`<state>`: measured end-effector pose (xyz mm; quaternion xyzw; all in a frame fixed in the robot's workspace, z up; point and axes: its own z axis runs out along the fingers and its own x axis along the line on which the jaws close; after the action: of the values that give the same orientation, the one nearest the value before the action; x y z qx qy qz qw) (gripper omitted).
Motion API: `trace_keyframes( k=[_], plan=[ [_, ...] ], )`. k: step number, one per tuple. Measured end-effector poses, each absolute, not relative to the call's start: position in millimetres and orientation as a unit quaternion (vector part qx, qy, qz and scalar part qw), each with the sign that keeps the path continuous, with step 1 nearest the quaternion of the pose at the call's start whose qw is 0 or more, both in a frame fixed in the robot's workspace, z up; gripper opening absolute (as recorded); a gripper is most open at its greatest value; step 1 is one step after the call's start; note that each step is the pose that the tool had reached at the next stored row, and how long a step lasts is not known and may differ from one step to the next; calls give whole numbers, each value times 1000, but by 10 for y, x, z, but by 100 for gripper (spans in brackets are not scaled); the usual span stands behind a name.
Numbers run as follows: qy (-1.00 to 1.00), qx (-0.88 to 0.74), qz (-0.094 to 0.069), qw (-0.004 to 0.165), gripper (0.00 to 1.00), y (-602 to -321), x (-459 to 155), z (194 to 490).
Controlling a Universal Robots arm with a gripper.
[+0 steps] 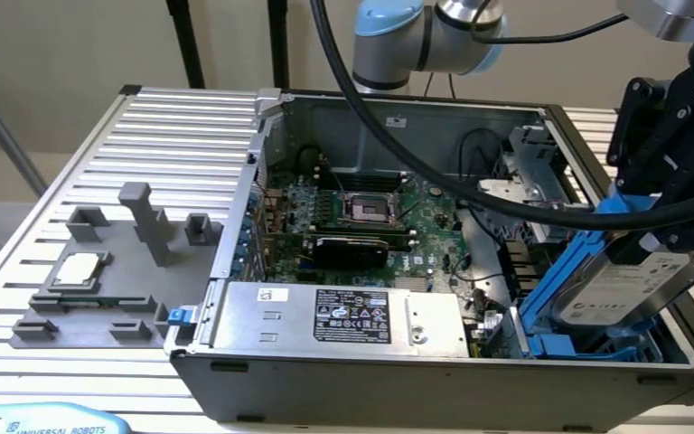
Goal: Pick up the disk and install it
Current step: 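Insert the disk into the insertion slot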
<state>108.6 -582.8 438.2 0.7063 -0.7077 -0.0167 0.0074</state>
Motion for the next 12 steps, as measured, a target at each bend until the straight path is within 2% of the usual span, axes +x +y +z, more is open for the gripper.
trace_keyframes(
  k=[12],
  plan=[
    [-708,706,-20,6,33,-5810,1094,4316]
  ],
)
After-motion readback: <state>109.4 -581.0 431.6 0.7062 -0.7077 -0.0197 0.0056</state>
